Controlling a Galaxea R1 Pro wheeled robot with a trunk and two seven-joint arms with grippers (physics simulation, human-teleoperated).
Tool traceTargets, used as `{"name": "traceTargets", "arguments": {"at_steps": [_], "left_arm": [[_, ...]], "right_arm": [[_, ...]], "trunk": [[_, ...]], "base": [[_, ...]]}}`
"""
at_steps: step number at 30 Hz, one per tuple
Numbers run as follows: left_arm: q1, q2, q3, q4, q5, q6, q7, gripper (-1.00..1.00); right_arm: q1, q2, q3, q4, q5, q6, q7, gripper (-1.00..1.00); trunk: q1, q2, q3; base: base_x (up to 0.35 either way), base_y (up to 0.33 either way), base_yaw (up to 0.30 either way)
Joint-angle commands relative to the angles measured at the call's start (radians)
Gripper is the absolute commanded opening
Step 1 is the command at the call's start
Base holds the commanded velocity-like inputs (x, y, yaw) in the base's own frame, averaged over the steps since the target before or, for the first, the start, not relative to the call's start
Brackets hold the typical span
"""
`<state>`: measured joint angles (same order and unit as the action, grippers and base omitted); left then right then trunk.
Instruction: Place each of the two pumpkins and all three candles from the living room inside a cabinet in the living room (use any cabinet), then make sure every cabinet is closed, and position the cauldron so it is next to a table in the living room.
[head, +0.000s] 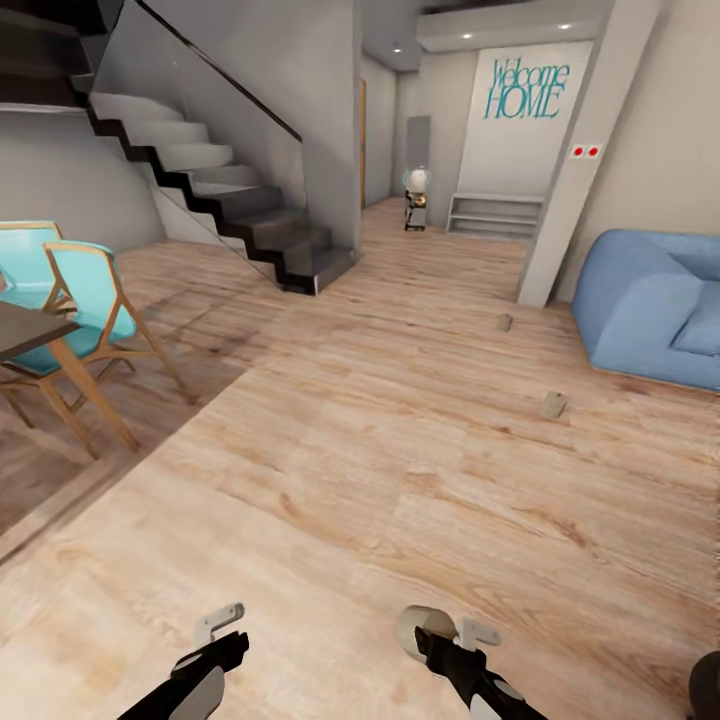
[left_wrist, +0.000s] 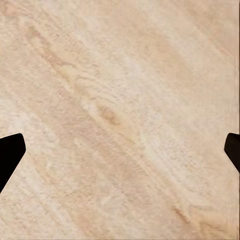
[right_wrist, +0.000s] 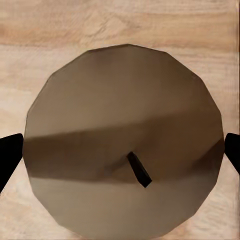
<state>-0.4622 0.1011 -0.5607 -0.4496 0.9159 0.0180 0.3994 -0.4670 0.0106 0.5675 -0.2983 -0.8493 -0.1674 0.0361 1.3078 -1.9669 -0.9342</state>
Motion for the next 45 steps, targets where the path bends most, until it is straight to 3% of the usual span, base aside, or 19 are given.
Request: {"name": "traceTargets", "arguments": {"at_steps": [1,45], "left_arm": [[0.0,0.002,-0.008,-0.003,0.005,0.002,0.009,1.0],[0.0,0.002,-0.007,-0.003,0.006,0.002,0.009,1.0]], "right_arm": [[-0.001,0.0,0.006,0.002,-0.01,-0.006,0.004,-1.0],[-0.001,0.0,0.006,0.001,-0.01,-0.007,0.005,-1.0]], "trunk": [[0.0,0.0,-0.001],[0.0,0.0,-0.001]], "base": [[0.326,0.0,-0.281],[0.326,-0.04,-0.281]]}}
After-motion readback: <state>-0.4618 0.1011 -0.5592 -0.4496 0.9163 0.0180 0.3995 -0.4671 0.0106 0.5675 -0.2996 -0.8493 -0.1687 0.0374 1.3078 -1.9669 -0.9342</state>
